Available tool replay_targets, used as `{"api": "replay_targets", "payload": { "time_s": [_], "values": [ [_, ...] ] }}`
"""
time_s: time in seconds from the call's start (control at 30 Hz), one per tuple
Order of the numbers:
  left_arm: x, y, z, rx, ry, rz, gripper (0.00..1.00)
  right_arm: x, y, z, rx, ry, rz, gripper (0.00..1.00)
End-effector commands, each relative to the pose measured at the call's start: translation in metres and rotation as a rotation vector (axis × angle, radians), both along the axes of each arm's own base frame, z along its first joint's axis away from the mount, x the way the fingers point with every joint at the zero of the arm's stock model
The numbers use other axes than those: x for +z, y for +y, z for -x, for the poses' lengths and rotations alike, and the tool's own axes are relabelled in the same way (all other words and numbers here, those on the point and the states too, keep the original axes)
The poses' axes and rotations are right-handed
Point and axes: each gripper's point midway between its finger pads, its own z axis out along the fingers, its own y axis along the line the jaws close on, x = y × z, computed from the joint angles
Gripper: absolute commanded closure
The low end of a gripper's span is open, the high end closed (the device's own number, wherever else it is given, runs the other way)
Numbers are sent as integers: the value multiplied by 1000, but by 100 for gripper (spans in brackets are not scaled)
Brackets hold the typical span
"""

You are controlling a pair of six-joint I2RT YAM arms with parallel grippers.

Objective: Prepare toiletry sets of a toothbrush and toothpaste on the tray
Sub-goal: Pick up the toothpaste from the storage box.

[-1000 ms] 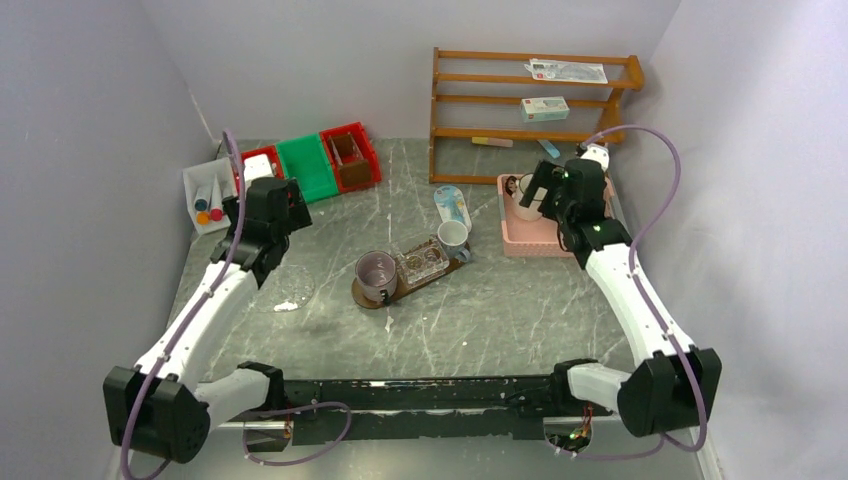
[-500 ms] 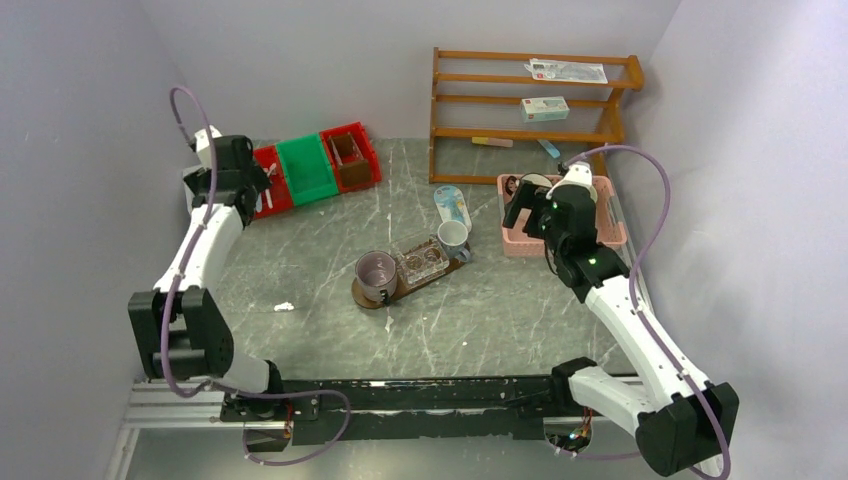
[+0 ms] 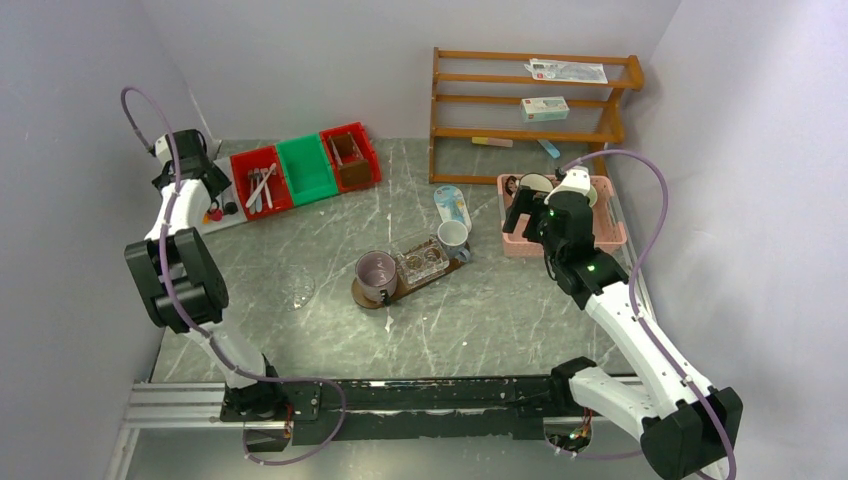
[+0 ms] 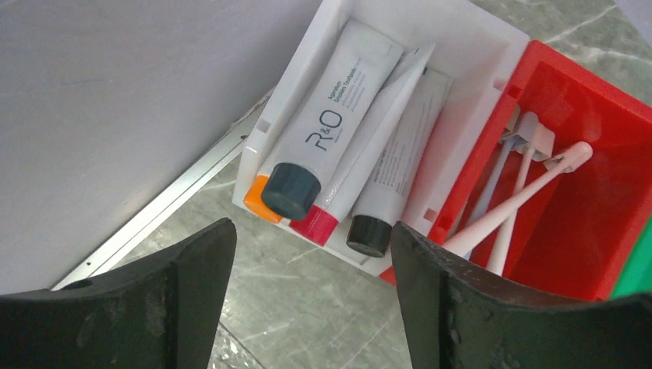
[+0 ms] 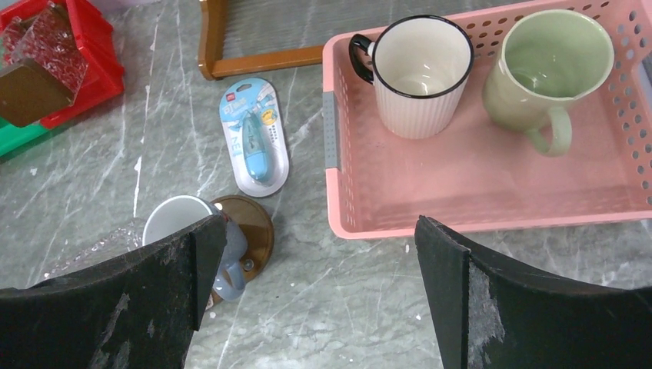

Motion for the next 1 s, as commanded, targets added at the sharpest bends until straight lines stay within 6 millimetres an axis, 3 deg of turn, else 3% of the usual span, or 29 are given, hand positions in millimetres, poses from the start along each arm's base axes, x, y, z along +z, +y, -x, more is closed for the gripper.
{"api": "replay_targets", "payload": {
  "time_s": [0.0, 0.23, 0.47, 0.97],
  "values": [
    [-3, 11, -10, -19, 3, 38, 24, 1, -3, 0, -10, -16, 22, 2],
    [-22, 27, -17, 0, 37, 52, 40, -3, -1, -2, -3, -12, 27, 2],
    [-42, 29, -24, -8, 74, 69, 46, -5, 0, -4, -4, -7, 33, 2],
    [-64, 26, -30, -32, 106, 101, 53, -7, 0, -4, -6, -9, 31, 1]
  ]
}}
